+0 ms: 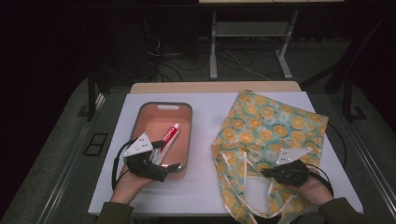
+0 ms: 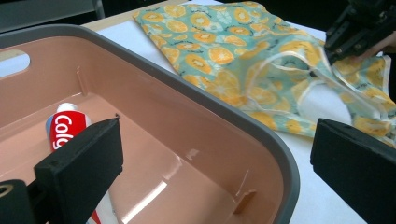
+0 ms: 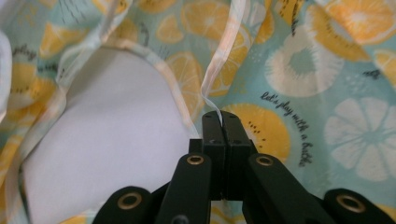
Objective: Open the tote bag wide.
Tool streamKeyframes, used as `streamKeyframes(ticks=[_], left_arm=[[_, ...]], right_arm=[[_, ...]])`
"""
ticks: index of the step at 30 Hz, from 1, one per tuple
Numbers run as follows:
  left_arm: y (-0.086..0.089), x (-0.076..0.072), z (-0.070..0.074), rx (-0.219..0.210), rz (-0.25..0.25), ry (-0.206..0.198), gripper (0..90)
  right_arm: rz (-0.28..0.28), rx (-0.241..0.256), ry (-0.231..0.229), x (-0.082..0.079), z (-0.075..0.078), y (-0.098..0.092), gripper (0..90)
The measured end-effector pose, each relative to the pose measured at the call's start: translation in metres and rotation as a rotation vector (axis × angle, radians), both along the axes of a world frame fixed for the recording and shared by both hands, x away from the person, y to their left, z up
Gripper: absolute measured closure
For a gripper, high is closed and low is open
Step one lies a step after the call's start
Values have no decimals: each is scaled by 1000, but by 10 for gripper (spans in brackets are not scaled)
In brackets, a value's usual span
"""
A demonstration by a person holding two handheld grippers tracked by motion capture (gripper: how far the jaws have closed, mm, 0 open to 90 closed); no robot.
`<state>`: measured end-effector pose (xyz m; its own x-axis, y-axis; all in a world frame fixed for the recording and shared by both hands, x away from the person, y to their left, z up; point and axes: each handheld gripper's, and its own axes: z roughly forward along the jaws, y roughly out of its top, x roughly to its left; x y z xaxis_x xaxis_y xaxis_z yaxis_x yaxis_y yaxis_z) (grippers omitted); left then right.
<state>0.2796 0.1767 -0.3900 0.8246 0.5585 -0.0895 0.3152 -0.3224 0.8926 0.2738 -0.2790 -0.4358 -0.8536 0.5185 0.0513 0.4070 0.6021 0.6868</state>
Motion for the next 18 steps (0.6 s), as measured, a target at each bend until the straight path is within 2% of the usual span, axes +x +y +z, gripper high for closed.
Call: streamKeyframes(ticks=[6, 12, 13, 14, 18], left_arm=[[0, 0, 0, 1, 2, 0, 12], [0, 0, 0, 0, 2, 2, 12], [0, 0, 0, 0, 1, 2, 12], [0, 0, 0, 0, 1, 2, 12], [1, 0, 0, -3, 0, 2, 12]], right_arm=[[-42, 37, -9, 22, 5, 15, 897], [-101, 44, -22, 51, 5, 39, 898], [-101, 44, -22, 51, 5, 39, 898], [-116, 50, -25, 61, 3, 49, 898], [-128, 50, -21, 69, -1, 65, 894]])
